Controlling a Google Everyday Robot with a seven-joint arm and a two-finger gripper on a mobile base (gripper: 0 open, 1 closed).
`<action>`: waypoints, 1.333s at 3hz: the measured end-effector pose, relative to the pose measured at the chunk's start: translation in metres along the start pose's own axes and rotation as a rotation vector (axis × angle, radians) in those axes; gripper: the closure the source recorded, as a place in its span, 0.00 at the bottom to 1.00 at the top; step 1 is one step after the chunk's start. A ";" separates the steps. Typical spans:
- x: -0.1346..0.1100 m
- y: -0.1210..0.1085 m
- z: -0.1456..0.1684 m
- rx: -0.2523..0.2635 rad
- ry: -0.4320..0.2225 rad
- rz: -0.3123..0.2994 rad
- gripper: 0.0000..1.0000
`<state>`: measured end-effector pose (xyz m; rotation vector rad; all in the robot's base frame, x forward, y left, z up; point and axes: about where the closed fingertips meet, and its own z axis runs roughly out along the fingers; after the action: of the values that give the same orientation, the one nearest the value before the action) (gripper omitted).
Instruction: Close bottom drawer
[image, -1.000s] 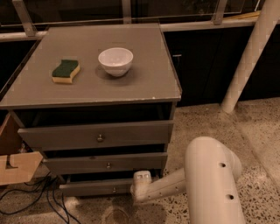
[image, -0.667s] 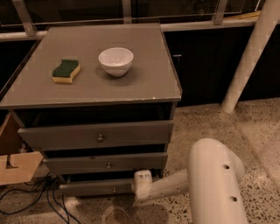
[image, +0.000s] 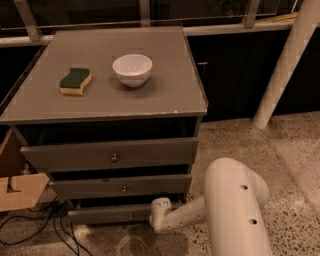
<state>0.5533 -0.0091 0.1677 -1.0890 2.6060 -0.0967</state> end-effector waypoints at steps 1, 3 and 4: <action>0.009 0.016 0.011 -0.014 0.021 -0.046 1.00; 0.013 0.028 0.014 0.004 0.016 -0.063 0.82; 0.013 0.028 0.014 0.004 0.016 -0.063 0.51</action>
Offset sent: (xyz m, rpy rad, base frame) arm -0.0306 0.0188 -0.0248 -0.0458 -0.0267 0.0637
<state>0.5296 0.0025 0.1456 -1.1743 2.5848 -0.1253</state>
